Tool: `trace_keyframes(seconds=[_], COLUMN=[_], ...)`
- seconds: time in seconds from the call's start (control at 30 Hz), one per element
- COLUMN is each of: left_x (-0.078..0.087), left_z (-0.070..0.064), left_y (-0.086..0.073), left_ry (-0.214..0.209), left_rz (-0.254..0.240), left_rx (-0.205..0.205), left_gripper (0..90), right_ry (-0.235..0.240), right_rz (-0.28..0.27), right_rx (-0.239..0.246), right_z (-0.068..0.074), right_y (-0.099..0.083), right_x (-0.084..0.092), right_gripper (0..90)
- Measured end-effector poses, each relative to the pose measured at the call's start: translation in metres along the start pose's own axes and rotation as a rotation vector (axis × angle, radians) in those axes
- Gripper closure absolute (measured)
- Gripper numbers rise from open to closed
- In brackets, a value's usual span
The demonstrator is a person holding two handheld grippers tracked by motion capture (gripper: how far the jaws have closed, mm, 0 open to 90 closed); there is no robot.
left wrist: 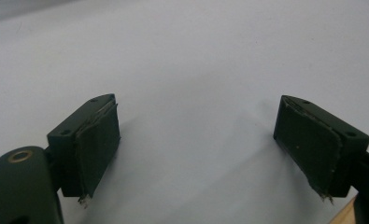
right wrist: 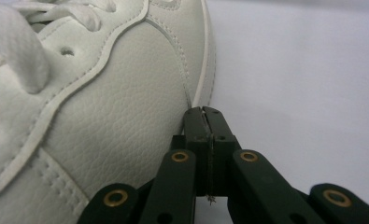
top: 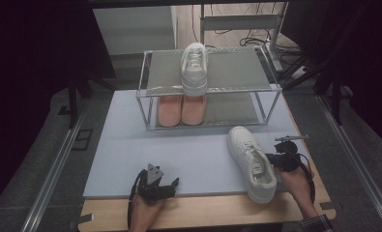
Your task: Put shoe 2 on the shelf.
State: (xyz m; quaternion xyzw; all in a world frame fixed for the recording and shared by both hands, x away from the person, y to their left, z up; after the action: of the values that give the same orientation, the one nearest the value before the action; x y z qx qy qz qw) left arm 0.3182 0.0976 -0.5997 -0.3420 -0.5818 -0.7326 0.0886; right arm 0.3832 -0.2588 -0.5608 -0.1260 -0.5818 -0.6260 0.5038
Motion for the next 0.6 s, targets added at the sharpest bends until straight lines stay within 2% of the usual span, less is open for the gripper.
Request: trace_keyframes(seconds=[0.4, 0.5, 0.6], left_x=[0.000, 0.000, 0.000], left_z=[0.000, 0.000, 0.000], left_y=[0.000, 0.000, 0.000], left_ry=[0.000, 0.000, 0.000], left_rz=[0.000, 0.000, 0.000], left_rx=[0.001, 0.001, 0.001], left_gripper=[14.7, 14.7, 14.7], right_ry=[0.086, 0.077, 0.097], right_rz=[0.038, 0.045, 0.040], right_rx=[0.072, 0.096, 0.095], right_z=[0.044, 0.047, 0.047], right_y=[0.016, 0.017, 0.016], right_x=[-0.031, -0.033, -0.029], right_gripper=[89.5, 89.4, 89.2])
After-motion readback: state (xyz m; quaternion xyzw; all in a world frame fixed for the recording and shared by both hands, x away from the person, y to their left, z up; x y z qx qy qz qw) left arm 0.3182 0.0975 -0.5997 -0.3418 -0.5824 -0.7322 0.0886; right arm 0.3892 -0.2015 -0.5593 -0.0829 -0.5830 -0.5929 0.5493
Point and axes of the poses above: each handheld gripper's, and its own axes: x roughly backward along the jaws, y roughly out of its top, z roughly to its left, the point moved 10 cm from there along -x, roughly forward along the jaws, and after that the axes turned 10 degrees about y, right-handed, at the moved point
